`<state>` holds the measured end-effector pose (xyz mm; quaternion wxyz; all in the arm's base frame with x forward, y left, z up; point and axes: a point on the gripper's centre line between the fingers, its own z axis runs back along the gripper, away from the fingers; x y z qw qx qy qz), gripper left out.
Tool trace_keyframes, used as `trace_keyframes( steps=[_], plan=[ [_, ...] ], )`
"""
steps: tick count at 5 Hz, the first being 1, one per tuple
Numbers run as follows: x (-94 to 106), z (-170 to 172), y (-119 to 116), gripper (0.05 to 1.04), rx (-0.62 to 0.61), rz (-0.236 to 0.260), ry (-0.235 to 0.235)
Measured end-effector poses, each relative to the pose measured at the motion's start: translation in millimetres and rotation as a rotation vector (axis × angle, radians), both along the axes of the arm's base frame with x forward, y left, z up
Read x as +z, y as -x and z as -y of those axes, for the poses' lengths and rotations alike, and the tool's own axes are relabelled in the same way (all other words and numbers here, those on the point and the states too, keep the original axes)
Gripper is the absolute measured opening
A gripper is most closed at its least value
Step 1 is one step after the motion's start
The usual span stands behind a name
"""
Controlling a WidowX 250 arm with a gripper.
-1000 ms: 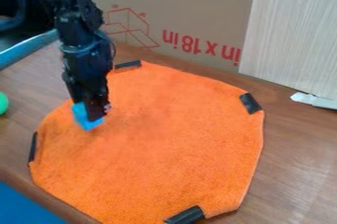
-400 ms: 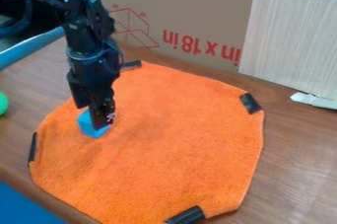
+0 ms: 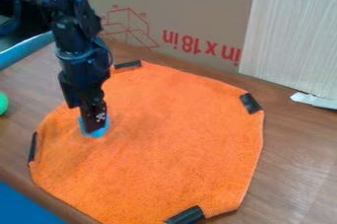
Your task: Move the blue square from the table to the cloth
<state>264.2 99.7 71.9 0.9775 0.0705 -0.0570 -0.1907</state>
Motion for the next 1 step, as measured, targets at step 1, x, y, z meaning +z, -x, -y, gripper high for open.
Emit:
trace_keyframes(
  steps=[1],
  plan=[
    [38.6, -17.9, 3.5, 1.0, -0.024, 0.04, 0.042]
  ],
)
